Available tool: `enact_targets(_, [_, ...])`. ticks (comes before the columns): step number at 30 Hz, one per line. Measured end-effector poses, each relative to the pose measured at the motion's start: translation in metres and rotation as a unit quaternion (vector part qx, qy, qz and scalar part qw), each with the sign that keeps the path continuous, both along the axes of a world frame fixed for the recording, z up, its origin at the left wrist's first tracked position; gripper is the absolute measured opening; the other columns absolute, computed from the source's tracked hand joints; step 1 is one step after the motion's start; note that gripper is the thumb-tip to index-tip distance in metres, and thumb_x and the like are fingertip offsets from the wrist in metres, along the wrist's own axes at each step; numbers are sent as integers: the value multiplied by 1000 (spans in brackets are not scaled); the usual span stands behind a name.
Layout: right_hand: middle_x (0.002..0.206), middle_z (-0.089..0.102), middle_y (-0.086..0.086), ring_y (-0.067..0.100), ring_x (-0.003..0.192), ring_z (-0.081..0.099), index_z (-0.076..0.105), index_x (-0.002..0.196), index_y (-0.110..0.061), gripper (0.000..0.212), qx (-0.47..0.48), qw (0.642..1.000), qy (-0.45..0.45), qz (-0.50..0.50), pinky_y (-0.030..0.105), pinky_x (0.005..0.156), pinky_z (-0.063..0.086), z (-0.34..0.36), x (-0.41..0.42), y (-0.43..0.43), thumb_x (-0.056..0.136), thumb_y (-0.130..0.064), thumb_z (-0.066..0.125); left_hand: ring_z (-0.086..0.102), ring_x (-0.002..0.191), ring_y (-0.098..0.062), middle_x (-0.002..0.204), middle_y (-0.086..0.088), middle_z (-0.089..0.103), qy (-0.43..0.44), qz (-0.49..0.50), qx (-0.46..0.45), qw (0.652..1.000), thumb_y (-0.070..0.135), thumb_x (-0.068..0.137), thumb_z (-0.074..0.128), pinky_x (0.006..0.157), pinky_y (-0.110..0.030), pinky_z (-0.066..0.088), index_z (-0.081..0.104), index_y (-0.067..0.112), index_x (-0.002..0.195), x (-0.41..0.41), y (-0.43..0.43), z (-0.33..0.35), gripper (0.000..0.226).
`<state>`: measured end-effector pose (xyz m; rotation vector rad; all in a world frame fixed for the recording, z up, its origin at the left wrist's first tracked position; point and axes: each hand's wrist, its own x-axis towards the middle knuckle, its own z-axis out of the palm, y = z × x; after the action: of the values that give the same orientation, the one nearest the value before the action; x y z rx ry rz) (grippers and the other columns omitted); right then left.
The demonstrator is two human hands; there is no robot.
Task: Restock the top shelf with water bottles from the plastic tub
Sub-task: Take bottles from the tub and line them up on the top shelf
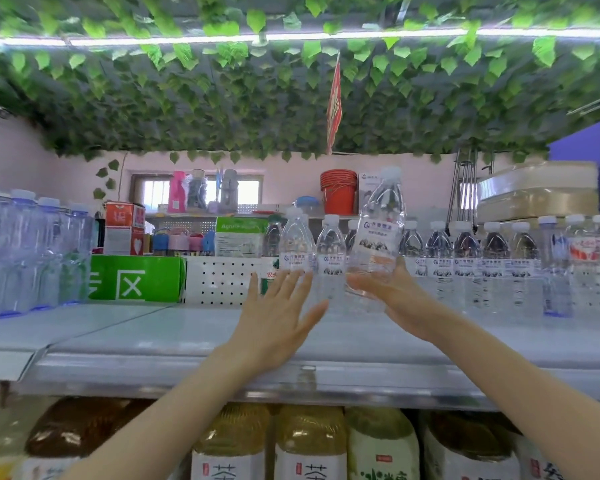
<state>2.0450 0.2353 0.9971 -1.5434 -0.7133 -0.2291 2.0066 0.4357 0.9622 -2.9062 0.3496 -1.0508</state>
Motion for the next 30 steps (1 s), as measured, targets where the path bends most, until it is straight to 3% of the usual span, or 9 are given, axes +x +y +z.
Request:
enact_targets(5, [120, 64, 10, 25, 114, 60, 48, 128, -6, 87, -40, 997, 35, -53, 44, 99, 46, 4, 53, 21, 53, -15, 92, -14, 143, -9, 158, 10, -10, -25, -14, -13, 1000, 72, 74, -19, 114, -45, -16, -16, 34, 146, 3, 1, -8, 81])
enact_targets(7, [115, 64, 5, 23, 113, 59, 51, 120, -9, 90, -76, 991, 57, -94, 36, 93, 47, 6, 58, 30, 44, -23, 96, -16, 143, -9, 158, 10, -10, -15, -12, -21, 1000, 74, 78, -15, 114, -45, -18, -16, 34, 146, 2, 1, -8, 78])
enact_targets(8, [113, 62, 2, 20, 111, 57, 51, 116, -11, 76, -100, 986, 75, -113, 30, 88, 45, 8, 51, 34, 52, -18, 93, -16, 143, -9, 158, 9, -10, -18, -10, -23, 1000, 73, 79, -14, 113, -45, -19, -16, 34, 146, 2, 1, -8, 78])
enact_targets(10, [126, 53, 3, 20, 117, 49, 43, 125, -8, 65, -131, 976, 103, -139, 28, 85, 39, 9, 54, 37, 72, -10, 81, -16, 143, -10, 158, 9, -9, -36, -3, -15, 999, 72, 75, -17, 110, -46, -23, -17, 34, 145, 2, 0, -9, 79])
enact_targets(12, [146, 34, 8, 26, 133, 34, 21, 142, -4, 87, -140, 969, 117, -166, 37, 100, 35, 9, 54, 37, 77, -12, 77, -16, 143, -10, 158, 9, -9, -38, -1, -15, 999, 71, 72, -19, 109, -47, -25, -21, 35, 142, 2, 0, -11, 78])
enact_targets(14, [153, 24, 9, 29, 138, 27, 7, 147, -3, 101, -132, 966, 126, -182, 41, 109, 28, 9, 54, 39, 76, -14, 78, -15, 143, -10, 158, 8, -8, -39, -2, -17, 999, 70, 70, -21, 108, -47, -25, -20, 35, 142, 1, 0, -10, 80])
enact_targets(21, [151, 26, 18, 37, 131, 39, 2, 150, -6, 102, -310, 908, 131, -250, 40, 97, 39, 20, 41, 42, 81, -29, 74, -13, 144, -12, 159, 6, -6, -39, 3, -10, 999, 70, 76, -17, 110, -49, -23, -13, 32, 147, -1, -1, -10, 81])
enact_targets(25, [155, 19, 20, 40, 136, 31, -10, 150, -9, 103, -322, 901, 135, -257, 45, 107, 33, 21, 44, 46, 85, -22, 69, -10, 145, -12, 159, 6, -4, -44, 1, -10, 999, 68, 70, -22, 111, -49, -21, -13, 32, 147, -1, -1, -10, 85])
enact_targets(30, [157, 11, 18, 37, 139, 28, -20, 147, -5, 99, -315, 904, 144, -250, 40, 114, 26, 15, 53, 49, 92, -23, 60, -10, 145, -12, 159, 6, -3, -52, 2, -17, 999, 68, 70, -22, 109, -48, -22, -14, 33, 147, 0, -1, -11, 84])
